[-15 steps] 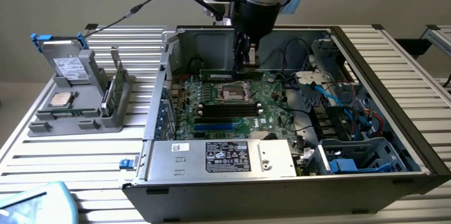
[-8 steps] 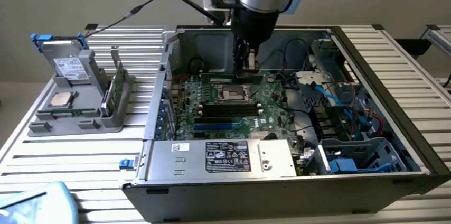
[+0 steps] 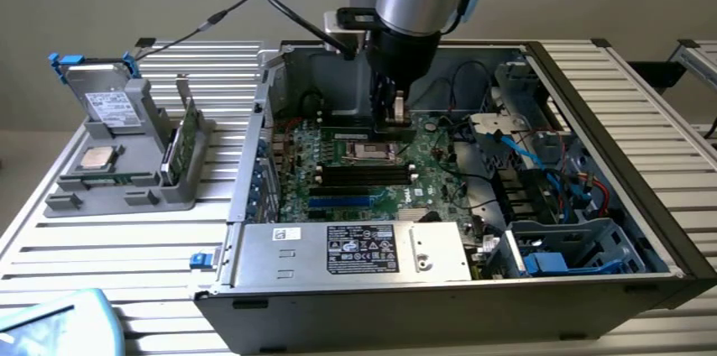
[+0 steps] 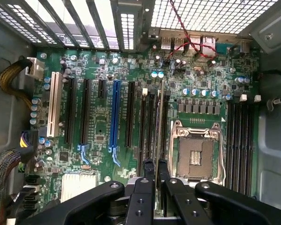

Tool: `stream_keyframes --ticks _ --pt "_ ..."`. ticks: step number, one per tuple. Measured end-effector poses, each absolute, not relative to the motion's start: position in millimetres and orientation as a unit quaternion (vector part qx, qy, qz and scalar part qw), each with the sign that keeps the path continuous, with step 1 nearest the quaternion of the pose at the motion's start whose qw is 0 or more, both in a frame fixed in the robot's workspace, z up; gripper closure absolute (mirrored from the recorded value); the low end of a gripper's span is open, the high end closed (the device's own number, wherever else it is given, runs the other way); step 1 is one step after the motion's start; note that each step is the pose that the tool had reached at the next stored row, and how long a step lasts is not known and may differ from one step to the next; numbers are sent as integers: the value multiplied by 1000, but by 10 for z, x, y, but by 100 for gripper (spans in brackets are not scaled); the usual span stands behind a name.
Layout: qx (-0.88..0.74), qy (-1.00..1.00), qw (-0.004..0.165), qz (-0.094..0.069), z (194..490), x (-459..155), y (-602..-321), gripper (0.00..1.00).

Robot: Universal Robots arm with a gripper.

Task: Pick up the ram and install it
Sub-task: 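Insert the ram into the slot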

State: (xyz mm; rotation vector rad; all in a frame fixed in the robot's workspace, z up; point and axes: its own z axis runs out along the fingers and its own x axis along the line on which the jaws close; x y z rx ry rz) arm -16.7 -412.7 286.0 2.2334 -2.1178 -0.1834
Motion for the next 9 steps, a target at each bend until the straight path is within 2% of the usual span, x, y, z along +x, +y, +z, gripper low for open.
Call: stream_keyframes --ticks 9 --pt "725 -685 29 -59 2695 -167 -4132 86"
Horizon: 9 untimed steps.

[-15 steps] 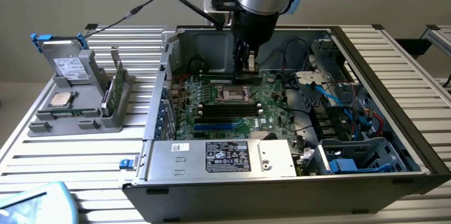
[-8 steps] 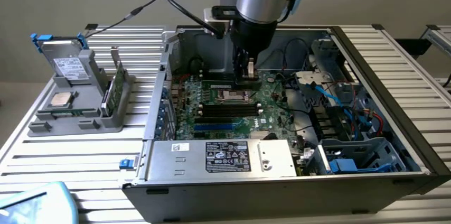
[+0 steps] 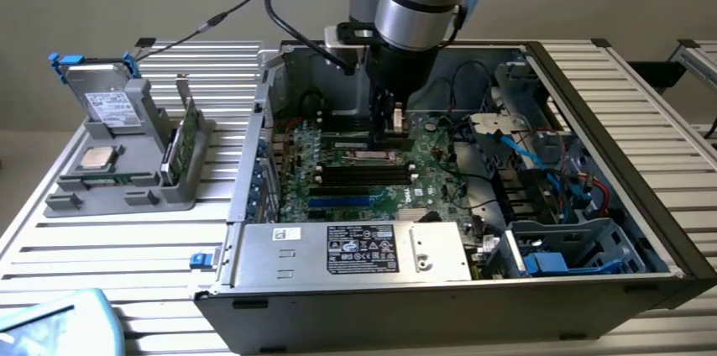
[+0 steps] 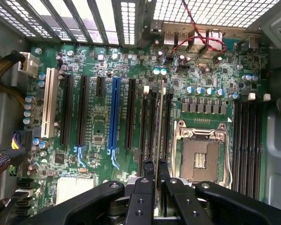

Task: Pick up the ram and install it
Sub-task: 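Insert the ram into the slot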

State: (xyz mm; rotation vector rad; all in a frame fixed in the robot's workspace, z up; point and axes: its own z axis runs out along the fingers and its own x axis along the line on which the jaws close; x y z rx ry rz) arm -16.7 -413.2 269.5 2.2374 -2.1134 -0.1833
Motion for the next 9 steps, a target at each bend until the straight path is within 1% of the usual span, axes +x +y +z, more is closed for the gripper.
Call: stream_keyframes --ticks 9 --pt "726 -685 29 -59 2532 -167 -4136 86"
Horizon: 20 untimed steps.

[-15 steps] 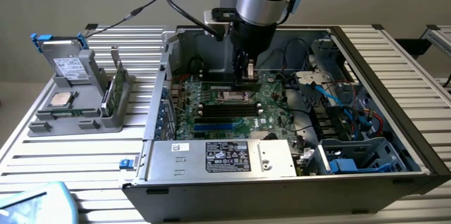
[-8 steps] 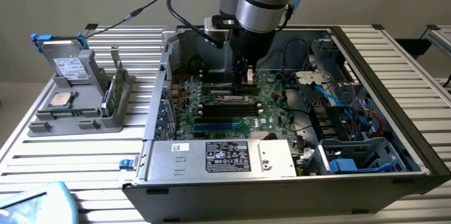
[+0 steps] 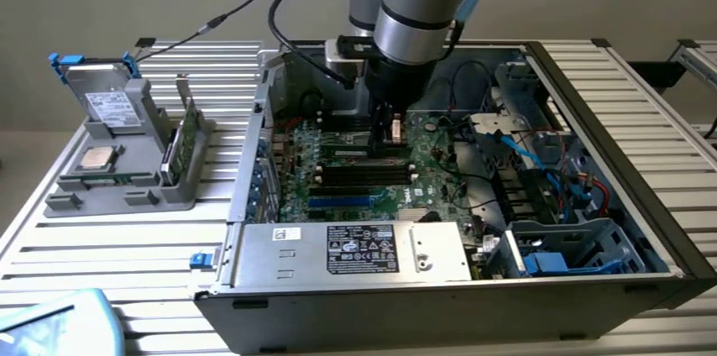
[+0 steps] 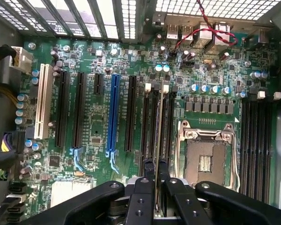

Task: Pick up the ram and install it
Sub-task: 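Insert the ram into the slot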

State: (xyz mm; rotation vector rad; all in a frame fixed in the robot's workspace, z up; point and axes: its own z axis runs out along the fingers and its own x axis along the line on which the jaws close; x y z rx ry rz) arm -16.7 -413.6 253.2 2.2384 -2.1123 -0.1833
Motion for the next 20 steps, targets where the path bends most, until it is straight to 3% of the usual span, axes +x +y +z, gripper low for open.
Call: stream_keyframes --ticks 20 --pt "727 -685 16 -45 2333 -208 -4136 86"
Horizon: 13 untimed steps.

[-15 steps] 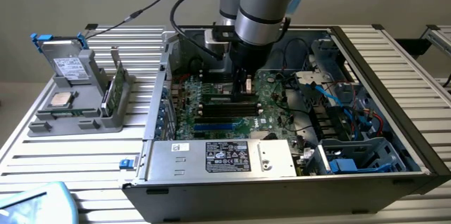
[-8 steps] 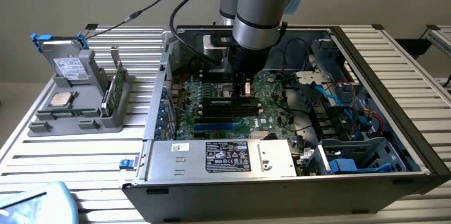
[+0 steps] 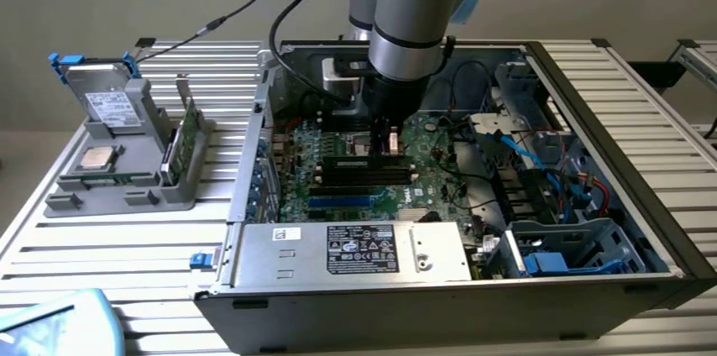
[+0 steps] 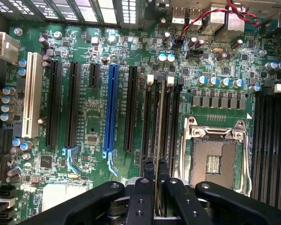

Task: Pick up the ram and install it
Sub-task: 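Insert the ram into the slot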

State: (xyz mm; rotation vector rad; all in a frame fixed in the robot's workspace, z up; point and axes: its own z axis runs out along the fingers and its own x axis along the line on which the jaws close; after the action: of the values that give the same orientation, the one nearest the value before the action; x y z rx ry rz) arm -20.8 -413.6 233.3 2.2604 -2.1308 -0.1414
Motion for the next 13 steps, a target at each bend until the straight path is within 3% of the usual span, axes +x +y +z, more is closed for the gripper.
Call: stream_keyframes --ticks 13 --pt "727 -685 17 -45 2270 -208 -4156 86"
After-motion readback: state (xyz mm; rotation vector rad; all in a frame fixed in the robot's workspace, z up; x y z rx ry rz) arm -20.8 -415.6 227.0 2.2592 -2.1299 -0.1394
